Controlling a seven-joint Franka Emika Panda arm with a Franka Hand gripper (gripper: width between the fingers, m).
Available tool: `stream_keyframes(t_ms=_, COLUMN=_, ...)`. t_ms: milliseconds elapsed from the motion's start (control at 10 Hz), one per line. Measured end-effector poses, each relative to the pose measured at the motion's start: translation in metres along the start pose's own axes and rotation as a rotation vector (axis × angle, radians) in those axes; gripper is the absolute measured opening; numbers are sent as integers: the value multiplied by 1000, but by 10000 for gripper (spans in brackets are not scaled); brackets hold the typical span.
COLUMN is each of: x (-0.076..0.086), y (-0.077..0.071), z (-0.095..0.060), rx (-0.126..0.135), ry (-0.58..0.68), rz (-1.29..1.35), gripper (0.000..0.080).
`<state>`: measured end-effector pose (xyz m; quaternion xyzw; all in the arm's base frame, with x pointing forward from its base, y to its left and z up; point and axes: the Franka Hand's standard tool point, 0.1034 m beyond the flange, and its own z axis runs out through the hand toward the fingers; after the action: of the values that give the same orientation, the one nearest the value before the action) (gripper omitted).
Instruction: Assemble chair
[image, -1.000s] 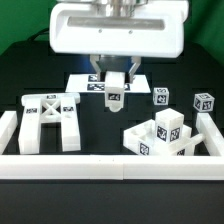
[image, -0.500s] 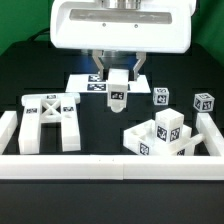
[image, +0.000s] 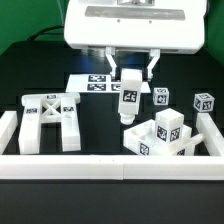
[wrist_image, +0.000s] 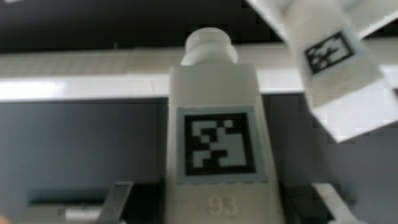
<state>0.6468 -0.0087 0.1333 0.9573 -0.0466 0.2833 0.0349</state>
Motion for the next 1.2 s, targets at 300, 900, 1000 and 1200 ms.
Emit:
stream_keyframes(t_ms=300, x=-8, y=-1, z=1, rx=2, ry=-16, rz=16, gripper=291)
stream_keyframes(t_ms=900, x=-33, y=-12, z=5, rx=8, ry=-17, rz=45, gripper=291)
stream_keyframes(t_ms=1000, x=-33, y=-12, z=5, rx=8, ry=-17, rz=44, gripper=291)
stream_keyframes(t_ms=1200, x=-40, y=-6, z=5, rx=0, ry=-3, rz=50, gripper=291)
